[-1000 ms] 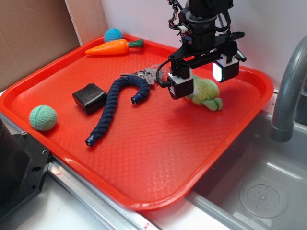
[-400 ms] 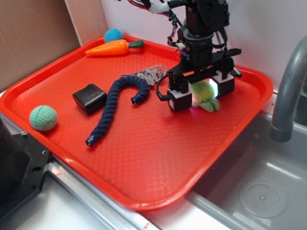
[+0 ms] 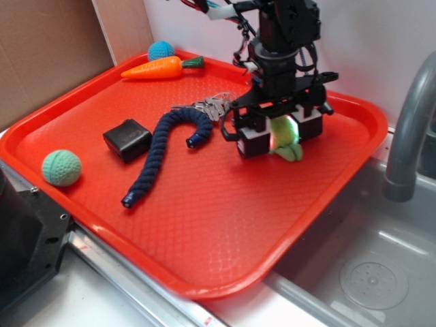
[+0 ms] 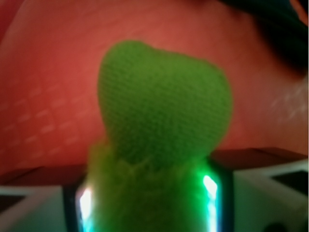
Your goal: Grab the green animal.
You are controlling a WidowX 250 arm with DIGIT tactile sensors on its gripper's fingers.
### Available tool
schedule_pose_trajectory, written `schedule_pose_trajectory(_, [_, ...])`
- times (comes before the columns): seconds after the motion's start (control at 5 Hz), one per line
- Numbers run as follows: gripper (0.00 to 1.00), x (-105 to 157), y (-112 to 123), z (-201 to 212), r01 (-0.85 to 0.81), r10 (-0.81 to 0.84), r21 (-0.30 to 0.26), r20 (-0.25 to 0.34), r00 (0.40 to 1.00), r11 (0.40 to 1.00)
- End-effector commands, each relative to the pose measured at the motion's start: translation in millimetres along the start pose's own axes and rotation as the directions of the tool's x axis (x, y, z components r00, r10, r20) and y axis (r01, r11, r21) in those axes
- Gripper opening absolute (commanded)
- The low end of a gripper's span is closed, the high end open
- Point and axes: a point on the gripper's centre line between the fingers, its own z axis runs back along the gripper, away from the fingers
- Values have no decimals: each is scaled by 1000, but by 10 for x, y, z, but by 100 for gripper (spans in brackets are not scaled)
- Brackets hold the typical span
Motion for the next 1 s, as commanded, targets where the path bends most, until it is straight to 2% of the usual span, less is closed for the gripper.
schedule_pose_trajectory(0.0, [0,853,430,1051,458,-471,-192,-24,882,868])
schedule_pose_trajectory(0.2, [0,934,618,1543,613,-602,-302,143,786,730])
schedule_pose_trajectory(0.4, [0,872,773,2037,689,-671,-310,179,719,656])
schedule_pose_trajectory(0.6, [0,647,843,2180,748,-730,-260,182,659,611])
schedule_pose_trajectory(0.8, [0,555,875,2184,757,-751,-262,146,644,598])
